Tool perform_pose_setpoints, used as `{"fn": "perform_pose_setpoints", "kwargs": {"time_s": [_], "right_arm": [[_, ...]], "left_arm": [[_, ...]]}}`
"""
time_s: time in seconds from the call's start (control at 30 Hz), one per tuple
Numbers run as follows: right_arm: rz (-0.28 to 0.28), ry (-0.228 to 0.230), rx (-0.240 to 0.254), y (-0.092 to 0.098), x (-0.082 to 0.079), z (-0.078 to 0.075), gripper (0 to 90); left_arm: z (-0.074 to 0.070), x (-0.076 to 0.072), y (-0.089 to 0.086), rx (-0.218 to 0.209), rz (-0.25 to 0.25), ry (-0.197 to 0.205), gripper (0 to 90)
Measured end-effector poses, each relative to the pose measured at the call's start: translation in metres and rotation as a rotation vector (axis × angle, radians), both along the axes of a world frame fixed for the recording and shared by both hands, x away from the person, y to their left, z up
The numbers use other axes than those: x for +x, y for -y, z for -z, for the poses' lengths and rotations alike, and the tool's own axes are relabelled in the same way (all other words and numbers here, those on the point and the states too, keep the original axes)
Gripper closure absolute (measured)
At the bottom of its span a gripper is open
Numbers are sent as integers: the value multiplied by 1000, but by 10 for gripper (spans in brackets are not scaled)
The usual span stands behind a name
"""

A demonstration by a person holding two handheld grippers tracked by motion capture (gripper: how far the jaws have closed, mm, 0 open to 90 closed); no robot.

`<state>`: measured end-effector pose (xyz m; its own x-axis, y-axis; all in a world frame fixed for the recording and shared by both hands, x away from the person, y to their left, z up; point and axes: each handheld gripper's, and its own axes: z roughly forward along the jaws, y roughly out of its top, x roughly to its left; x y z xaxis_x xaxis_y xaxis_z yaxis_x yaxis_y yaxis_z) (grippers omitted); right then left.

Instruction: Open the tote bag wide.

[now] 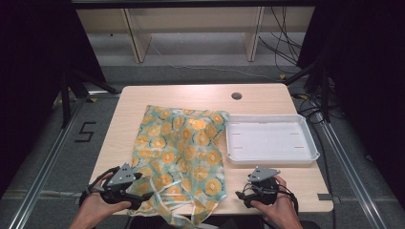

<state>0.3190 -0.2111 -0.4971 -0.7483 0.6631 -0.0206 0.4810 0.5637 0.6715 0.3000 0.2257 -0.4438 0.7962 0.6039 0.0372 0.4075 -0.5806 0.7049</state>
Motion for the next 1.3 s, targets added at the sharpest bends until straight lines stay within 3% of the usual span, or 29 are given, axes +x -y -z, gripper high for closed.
{"fn": "perform_pose_setpoints", "kwargs": {"time_s": [0.13,0.23,0.27,0.43,0.5,0.57,0.6,0.63,0.67,0.7,0.73,0.77,0.8,0.9,0.97,1.03,1.07,1.1,1.13,1.2,1.23,1.27,1.3], "right_arm": [[2,-2,-4,0,0,0,234],[1,-2,-3,1,0,0,234],[4,-6,-2,0,0,0,234],[-13,-17,-18,1,0,-2,234],[-9,-24,-12,0,0,-1,235],[-13,-22,-16,0,0,-1,235],[-13,-22,-16,0,0,-1,235],[-1,1,0,-1,1,1,235],[-5,0,-1,-2,1,1,235],[-5,0,-1,-2,1,1,235],[-12,-13,-6,-1,1,0,236],[-9,-19,-2,-1,0,-1,238],[-7,5,1,-1,1,0,238],[-15,-22,0,0,1,-3,240],[-10,4,20,-1,1,-3,240],[-17,-11,23,-1,1,-6,240],[-33,39,50,-2,0,-8,241],[-33,39,50,-2,0,-8,241],[-48,37,52,-3,-1,-13,243],[-65,40,64,-4,-2,-16,243],[-68,53,74,-5,-3,-17,243],[-79,58,82,-6,-4,-17,243],[-79,58,82,-6,-4,-17,243]], "left_arm": [[-2,4,-3,46,-14,29,251],[-4,4,-3,42,-10,38,263],[-5,8,-3,69,-3,54,271],[2,20,2,110,19,49,311],[6,27,5,127,46,45,335],[9,39,11,163,115,44,345],[9,39,11,163,115,44,357],[11,45,14,162,134,44,357],[14,53,15,151,177,2,372],[14,53,15,151,177,2,432],[16,60,14,141,204,-23,432],[18,63,13,132,204,-42,593],[19,68,10,149,214,-80,674],[19,69,8,149,212,-73,826],[15,67,8,125,164,-47,880],[12,66,9,127,159,-40,892],[6,66,11,108,151,-6,893],[6,66,11,108,151,-6,893],[2,66,12,93,142,5,893],[-11,65,16,22,85,32,894],[-11,65,16,22,85,32,893],[-21,66,17,-20,76,56,894],[-21,66,17,-20,76,56,893]]}}
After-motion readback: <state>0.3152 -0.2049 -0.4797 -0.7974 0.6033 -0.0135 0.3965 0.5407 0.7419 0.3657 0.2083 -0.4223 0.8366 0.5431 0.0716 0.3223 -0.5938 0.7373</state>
